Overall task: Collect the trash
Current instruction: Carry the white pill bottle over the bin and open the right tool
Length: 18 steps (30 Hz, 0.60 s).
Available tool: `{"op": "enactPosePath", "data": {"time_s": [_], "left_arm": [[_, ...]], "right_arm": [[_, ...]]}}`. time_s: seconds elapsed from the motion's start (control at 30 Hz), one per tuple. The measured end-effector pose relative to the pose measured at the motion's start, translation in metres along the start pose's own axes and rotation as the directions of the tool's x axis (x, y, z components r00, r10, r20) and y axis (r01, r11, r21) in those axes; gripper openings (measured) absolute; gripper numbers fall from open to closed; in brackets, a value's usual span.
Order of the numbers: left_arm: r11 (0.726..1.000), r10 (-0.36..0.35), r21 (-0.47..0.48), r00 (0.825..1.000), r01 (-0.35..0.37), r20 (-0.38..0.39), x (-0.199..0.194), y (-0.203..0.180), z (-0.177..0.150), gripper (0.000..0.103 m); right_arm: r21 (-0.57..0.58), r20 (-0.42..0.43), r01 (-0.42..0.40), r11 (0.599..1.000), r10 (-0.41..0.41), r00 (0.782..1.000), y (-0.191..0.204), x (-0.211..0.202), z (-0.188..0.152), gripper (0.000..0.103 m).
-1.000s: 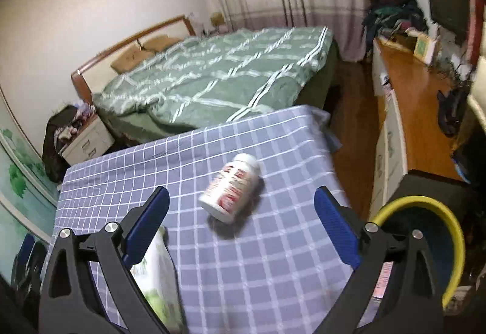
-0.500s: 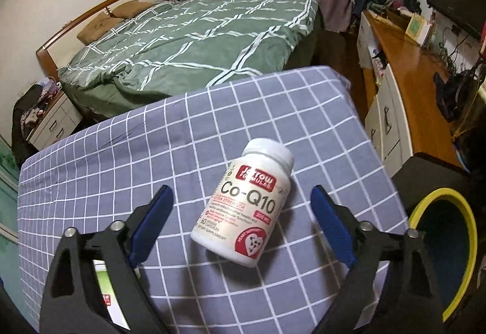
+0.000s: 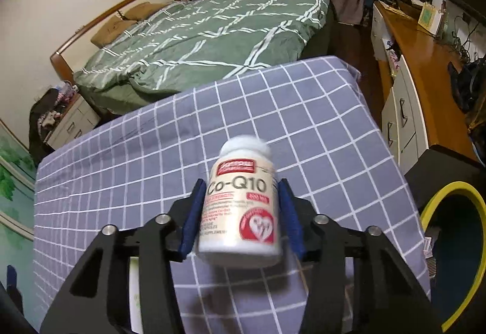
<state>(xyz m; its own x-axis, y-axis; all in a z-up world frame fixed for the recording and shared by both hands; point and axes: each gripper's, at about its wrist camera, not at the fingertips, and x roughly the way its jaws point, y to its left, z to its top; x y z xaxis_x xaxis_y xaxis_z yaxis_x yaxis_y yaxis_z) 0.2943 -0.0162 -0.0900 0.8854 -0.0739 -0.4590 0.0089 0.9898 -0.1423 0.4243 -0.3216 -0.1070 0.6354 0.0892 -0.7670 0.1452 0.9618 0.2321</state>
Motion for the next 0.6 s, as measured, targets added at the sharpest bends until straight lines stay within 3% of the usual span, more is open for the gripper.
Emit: {"op": "enactPosePath", "data": {"time_s": [0.4,0.53,0.6], "left_arm": [[1.000,-0.004,0.004,1.000,0.004,-0.009,0.003,-0.001,-0.003,0.098],[1.000,-0.009,0.006,1.000,0.009,-0.013,0.002,-0.003,-0.004,0.098],[1.000,-0.010,0.009,1.000,0.010,-0.014,0.002,-0.004,-0.004,0.098]], "right_arm": [[-0.067,0.049,-0.101,0.993,0.104,0.993,0.000,-0.083,-0.048,0.045],[-0.059,0.099,-0.059,0.997,0.065,0.993,-0.029,-0.118,-0.066,0.045],[-0.019,0.123,-0.004,1.000,0.006,0.992,-0.058,-0.132,-0.071,0.045]]}}
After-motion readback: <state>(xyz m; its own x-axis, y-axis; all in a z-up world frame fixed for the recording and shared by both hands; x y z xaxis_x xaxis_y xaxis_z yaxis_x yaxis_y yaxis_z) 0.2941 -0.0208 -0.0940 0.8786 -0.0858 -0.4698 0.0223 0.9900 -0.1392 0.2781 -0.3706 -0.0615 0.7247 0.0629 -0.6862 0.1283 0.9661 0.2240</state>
